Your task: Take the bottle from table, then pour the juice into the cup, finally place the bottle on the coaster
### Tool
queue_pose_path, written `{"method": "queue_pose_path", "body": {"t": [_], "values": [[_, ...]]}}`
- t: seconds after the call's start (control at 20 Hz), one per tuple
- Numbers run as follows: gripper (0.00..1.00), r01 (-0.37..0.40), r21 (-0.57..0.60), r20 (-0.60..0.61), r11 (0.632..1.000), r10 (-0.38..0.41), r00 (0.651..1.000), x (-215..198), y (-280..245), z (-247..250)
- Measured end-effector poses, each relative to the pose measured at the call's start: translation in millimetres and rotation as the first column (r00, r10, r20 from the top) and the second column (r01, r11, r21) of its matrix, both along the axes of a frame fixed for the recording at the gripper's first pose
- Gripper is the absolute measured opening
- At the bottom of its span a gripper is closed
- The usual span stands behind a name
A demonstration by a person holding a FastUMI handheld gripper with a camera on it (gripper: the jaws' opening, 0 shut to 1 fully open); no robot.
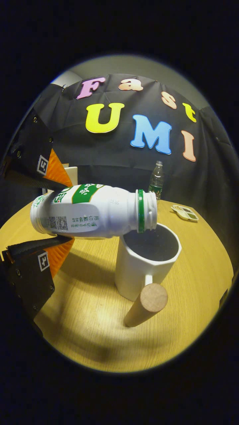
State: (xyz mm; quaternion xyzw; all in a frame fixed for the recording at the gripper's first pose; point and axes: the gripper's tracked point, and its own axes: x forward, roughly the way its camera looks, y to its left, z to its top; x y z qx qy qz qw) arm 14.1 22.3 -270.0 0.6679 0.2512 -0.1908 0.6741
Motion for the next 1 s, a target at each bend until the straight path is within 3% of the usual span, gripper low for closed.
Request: {"method": "queue_pose_path", "body": {"t": [1.0], "values": [[0.69,0.096,0.254,-0.036,0.962,-0.090,0.995,14,8,19]]}}
